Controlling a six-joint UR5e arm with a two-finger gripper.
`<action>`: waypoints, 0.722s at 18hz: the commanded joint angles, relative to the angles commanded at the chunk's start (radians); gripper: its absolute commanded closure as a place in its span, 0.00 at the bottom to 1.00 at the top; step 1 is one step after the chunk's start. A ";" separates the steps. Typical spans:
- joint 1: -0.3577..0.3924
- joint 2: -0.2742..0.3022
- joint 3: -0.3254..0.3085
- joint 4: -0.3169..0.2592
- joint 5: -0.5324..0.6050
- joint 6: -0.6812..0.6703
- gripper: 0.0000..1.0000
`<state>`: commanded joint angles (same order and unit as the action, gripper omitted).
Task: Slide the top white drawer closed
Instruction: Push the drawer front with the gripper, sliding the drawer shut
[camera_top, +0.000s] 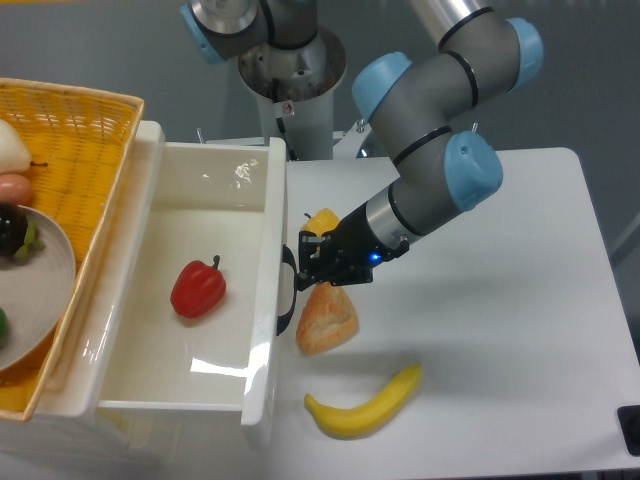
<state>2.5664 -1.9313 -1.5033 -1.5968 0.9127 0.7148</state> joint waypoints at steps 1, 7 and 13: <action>0.000 0.006 0.002 -0.005 0.000 0.000 0.97; -0.025 0.018 -0.002 -0.011 0.002 -0.002 0.97; -0.046 0.026 -0.003 -0.011 0.003 -0.011 0.97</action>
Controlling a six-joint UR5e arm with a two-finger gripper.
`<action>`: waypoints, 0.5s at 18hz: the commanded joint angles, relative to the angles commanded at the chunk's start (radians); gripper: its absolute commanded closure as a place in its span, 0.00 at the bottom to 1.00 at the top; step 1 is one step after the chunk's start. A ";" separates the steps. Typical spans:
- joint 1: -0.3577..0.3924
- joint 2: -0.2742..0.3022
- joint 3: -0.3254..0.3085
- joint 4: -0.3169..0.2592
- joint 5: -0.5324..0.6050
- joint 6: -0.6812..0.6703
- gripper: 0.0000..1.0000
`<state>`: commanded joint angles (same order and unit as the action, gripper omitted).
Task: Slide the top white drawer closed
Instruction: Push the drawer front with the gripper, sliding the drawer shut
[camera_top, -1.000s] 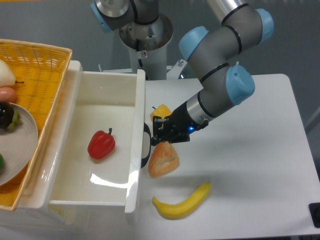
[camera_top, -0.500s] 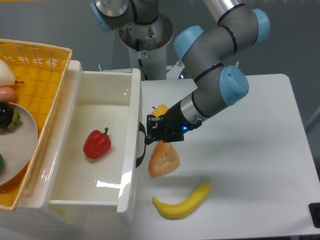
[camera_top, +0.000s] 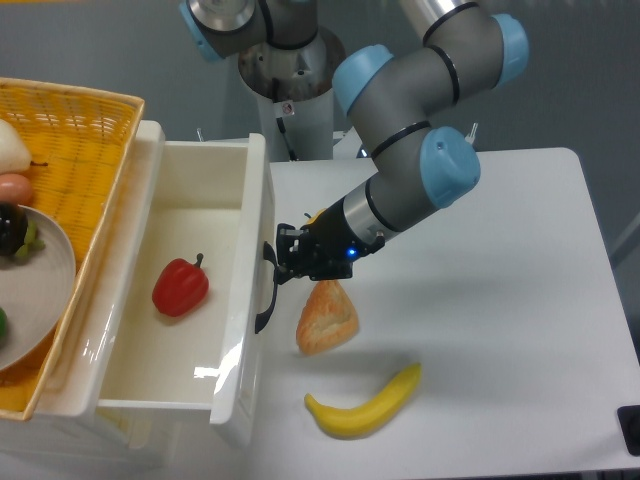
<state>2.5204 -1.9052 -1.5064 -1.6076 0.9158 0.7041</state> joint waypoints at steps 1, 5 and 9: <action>-0.002 -0.002 -0.002 0.000 0.000 0.000 0.97; -0.014 -0.002 -0.003 0.000 0.002 0.000 0.97; -0.023 -0.002 -0.005 0.000 0.002 -0.002 0.96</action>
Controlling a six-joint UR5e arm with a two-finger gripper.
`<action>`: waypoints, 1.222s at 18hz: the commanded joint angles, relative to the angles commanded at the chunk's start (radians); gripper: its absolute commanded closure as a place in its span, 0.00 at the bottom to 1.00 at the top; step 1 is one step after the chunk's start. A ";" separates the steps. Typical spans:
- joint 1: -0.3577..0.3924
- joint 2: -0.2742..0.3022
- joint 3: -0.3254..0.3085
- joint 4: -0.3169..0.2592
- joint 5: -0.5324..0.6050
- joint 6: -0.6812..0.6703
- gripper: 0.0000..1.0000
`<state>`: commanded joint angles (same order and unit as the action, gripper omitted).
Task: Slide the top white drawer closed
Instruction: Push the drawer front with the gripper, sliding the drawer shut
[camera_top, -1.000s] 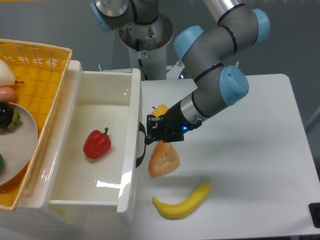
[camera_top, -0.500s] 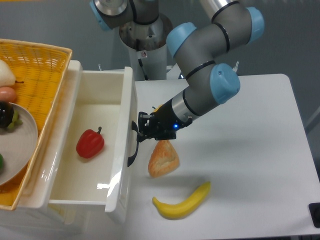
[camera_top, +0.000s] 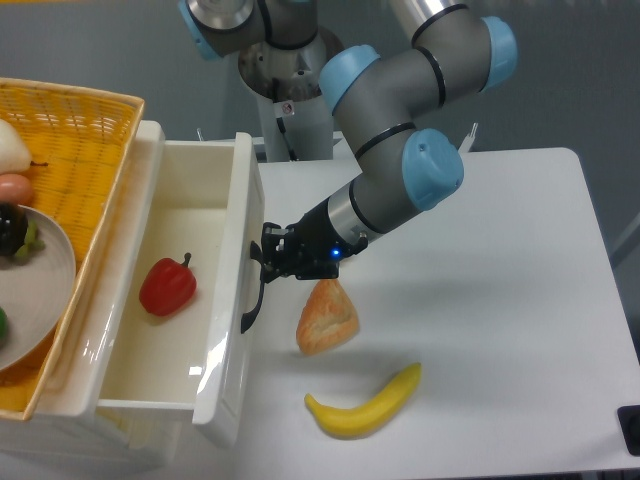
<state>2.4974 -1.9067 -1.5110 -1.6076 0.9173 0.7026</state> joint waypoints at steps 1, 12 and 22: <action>-0.003 0.000 -0.002 0.000 0.000 0.000 0.96; -0.051 0.000 -0.003 0.005 0.005 -0.026 0.96; -0.087 0.008 -0.002 0.012 0.005 -0.051 0.96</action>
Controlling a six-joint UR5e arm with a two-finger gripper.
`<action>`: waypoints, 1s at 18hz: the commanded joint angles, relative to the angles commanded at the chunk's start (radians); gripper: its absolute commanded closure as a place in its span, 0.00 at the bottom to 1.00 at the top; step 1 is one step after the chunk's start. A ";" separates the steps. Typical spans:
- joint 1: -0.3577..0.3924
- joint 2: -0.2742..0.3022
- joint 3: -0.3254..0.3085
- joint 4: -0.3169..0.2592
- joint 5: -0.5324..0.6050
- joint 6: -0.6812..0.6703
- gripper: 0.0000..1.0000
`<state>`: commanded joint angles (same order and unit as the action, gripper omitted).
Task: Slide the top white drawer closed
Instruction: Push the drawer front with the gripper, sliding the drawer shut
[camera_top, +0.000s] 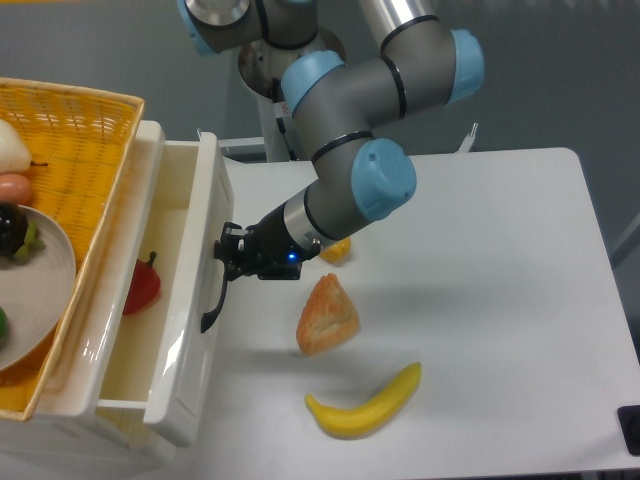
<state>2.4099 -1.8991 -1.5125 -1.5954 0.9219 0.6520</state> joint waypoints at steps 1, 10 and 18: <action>-0.006 0.000 0.000 -0.002 0.002 0.000 0.95; -0.048 -0.009 -0.002 0.014 -0.002 -0.020 0.94; -0.086 -0.014 -0.003 0.043 -0.002 -0.051 0.93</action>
<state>2.3241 -1.9129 -1.5156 -1.5524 0.9204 0.6013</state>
